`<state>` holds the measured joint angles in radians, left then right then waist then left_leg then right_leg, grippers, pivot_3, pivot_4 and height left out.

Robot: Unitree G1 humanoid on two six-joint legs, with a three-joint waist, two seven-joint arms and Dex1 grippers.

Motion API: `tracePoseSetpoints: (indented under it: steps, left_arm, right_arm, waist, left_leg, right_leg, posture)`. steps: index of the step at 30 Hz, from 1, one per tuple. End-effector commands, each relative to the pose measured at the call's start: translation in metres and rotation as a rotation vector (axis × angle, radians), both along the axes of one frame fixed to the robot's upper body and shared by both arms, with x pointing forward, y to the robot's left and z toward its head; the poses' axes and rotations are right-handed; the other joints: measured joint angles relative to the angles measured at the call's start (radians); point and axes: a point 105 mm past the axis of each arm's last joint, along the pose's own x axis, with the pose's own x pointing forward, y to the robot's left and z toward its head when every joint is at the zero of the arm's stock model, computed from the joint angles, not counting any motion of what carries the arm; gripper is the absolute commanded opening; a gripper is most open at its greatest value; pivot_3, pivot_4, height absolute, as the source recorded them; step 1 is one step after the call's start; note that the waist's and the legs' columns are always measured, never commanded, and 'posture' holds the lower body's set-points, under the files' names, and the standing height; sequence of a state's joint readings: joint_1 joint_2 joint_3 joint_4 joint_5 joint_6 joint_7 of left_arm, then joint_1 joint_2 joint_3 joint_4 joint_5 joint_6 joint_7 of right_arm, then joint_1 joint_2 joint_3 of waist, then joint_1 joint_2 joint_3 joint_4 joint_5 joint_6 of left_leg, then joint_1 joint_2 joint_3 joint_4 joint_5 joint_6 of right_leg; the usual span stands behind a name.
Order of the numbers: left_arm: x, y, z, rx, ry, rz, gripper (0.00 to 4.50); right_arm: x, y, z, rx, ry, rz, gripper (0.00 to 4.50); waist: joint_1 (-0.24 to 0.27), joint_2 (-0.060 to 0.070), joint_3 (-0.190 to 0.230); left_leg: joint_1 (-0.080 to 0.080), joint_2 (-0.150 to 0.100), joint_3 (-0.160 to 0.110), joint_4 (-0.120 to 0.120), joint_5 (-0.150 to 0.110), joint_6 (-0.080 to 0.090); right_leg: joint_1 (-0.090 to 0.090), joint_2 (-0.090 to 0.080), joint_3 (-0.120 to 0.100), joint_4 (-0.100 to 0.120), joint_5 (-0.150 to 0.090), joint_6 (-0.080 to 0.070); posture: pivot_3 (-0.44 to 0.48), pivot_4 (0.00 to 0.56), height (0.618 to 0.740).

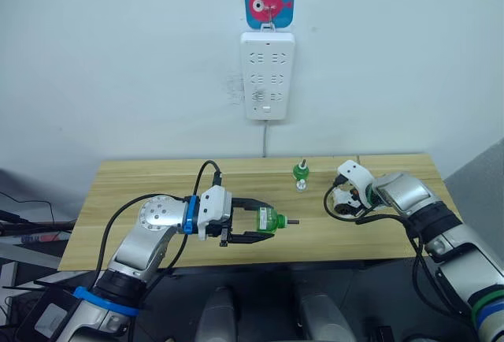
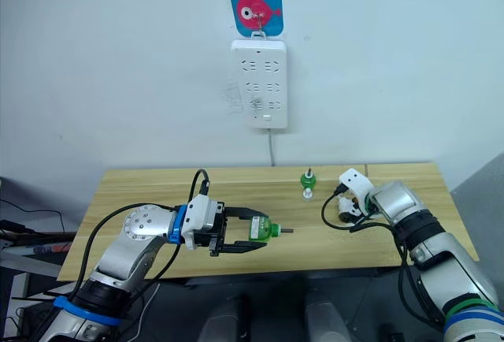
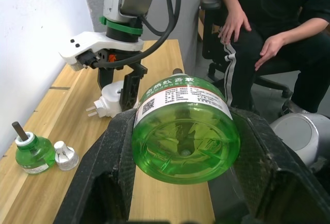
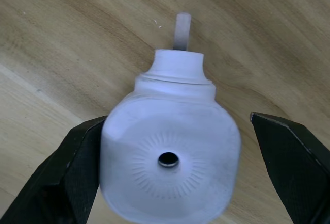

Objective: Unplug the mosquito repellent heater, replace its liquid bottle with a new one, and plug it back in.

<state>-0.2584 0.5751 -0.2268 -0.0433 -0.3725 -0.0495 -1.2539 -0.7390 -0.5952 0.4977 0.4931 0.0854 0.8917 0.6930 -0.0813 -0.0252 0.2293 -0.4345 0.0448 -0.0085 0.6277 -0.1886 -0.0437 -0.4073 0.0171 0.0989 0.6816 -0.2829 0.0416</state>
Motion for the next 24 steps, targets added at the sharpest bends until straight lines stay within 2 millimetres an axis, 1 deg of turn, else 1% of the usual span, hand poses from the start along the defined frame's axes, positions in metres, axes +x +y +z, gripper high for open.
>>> tracePoseSetpoints:
  steps: [1,3,4,5,6,7,8,11,13,15,19,21,22,23,24]
  left_arm:
    - [-0.001,0.0,0.007,-0.003,-0.041,-0.003,2.27]
    - [-0.001,0.0,0.006,0.001,-0.04,-0.003,2.27]
    - [-0.001,0.001,0.006,0.002,-0.04,-0.002,2.27]
    - [-0.001,0.001,0.006,0.002,-0.04,-0.001,2.27]
    - [0.0,0.001,0.005,0.003,-0.039,-0.001,2.27]
    - [0.0,0.001,0.005,0.004,-0.04,-0.001,2.27]
    - [0.001,0.001,0.005,0.004,-0.039,-0.001,2.27]
    - [0.003,0.003,0.005,0.007,-0.033,0.005,2.27]
    - [0.006,0.006,0.006,0.01,-0.018,0.016,2.27]
    - [0.01,0.008,0.01,0.003,0.005,0.034,2.27]
    - [0.02,0.011,0.024,-0.028,0.077,0.078,2.27]
    - [0.023,0.011,0.034,-0.047,0.112,0.084,2.27]
    - [0.025,0.01,0.039,-0.057,0.123,0.083,2.27]
    - [0.028,0.008,0.047,-0.082,0.147,0.088,2.27]
    - [0.03,0.006,0.057,-0.103,0.172,0.079,2.27]
  right_arm:
    - [0.006,-0.002,0.004,-0.024,-0.013,0.021,4.5]
    - [0.006,-0.003,0.002,-0.027,-0.002,0.025,4.5]
    - [0.007,-0.002,0.001,-0.025,-0.002,0.023,4.14]
    - [0.007,-0.002,0.0,-0.024,-0.002,0.022,3.92]
    - [0.008,-0.001,0.001,-0.021,-0.007,0.024,3.6]
    - [0.008,0.0,0.001,-0.013,-0.009,0.02,3.21]
    - [0.008,0.0,0.002,-0.006,-0.01,0.017,2.97]
    - [0.005,0.0,0.009,0.002,-0.04,0.03,3.0]
    - [0.002,0.001,0.027,0.04,-0.101,0.034,3.0]
    - [-0.006,0.002,0.046,0.087,-0.155,0.039,3.0]
    - [-0.042,0.005,0.094,0.279,-0.247,0.055,3.0]
    - [-0.062,0.009,0.121,0.435,-0.336,0.075,3.0]
    - [-0.069,0.012,0.134,0.522,-0.394,0.082,3.0]
    - [-0.078,0.02,0.154,0.684,-0.468,0.101,3.0]
    - [-0.087,0.025,0.168,0.764,-0.534,0.128,3.0]
  waist:
    - [0.0,0.0,0.0]
    - [0.0,0.0,0.0]
    - [0.0,0.0,0.0]
    - [0.0,0.0,0.0]
    - [0.0,0.0,0.0]
    - [0.0,0.0,0.0]
    - [-0.001,0.0,0.0]
    - [-0.001,0.0,0.0]
    - [-0.002,0.0,0.0]
    - [0.001,0.0,0.0]
    - [0.001,0.0,0.0]
    - [0.0,0.0,0.0]
    - [-0.001,0.0,0.0]
    - [-0.001,0.0,0.0]
    - [-0.005,-0.001,0.0]
  left_leg:
    - [0.0,0.0,0.0,0.0,0.0,0.0]
    - [0.0,0.0,0.0,0.0,0.0,0.0]
    - [0.0,0.0,0.0,0.0,0.0,0.0]
    - [0.0,0.0,0.0,0.0,0.0,0.0]
    - [0.0,0.0,0.0,0.0,0.0,0.0]
    - [0.0,0.0,0.0,0.0,0.0,0.0]
    - [0.0,0.0,0.0,0.0,0.0,0.0]
    - [0.0,0.0,0.0,0.0,0.0,0.0]
    - [0.0,0.0,0.0,0.0,0.0,0.0]
    - [-0.001,0.0,-0.001,0.0,0.0,0.0]
    - [-0.002,0.0,-0.003,0.0,0.0,0.0]
    - [-0.002,-0.001,-0.004,0.0,0.0,0.0]
    - [-0.002,0.0,-0.004,0.0,0.0,0.0]
    - [-0.002,-0.001,-0.005,0.0,0.0,0.0]
    - [-0.002,0.0,-0.005,0.0,0.0,0.0]
  right_leg:
    - [0.0,0.0,0.0,0.0,0.0,0.0]
    - [0.0,0.0,0.0,0.0,0.0,0.0]
    - [0.0,0.0,0.0,0.0,0.0,0.0]
    - [0.0,0.0,0.0,0.0,0.0,0.0]
    - [0.0,0.0,0.0,0.0,0.0,0.0]
    - [0.0,0.0,0.0,0.0,0.0,0.0]
    - [0.0,0.0,0.0,0.0,0.0,0.0]
    - [0.0,0.0,0.0,0.0,0.0,0.0]
    - [0.0,0.0,0.0,0.0,0.0,0.0]
    - [0.0,0.0,0.0,0.0,0.0,0.0]
    - [0.0,0.0,-0.002,0.0,0.0,0.0]
    - [0.0,0.0,-0.003,0.0,0.0,0.0]
    - [0.0,0.0,-0.003,0.0,0.0,0.0]
    - [0.001,0.0,-0.004,0.0,0.0,0.0]
    - [0.001,0.001,-0.004,0.0,0.0,0.0]
  posture:
    - [-0.009,0.235,0.74]
    - [-0.01,0.234,0.74]
    - [-0.012,0.231,0.74]
    - [-0.013,0.229,0.74]
    - [-0.018,0.225,0.74]
    - [-0.021,0.224,0.74]
    - [-0.034,0.222,0.74]
    - [-0.054,0.213,0.74]
    - [-0.067,0.209,0.74]
    - [-0.075,0.208,0.74]
    - [-0.088,0.205,0.74]
    - [-0.093,0.203,0.74]
    - [-0.098,0.203,0.74]
    - [-0.104,0.204,0.74]
    - [-0.113,0.203,0.74]
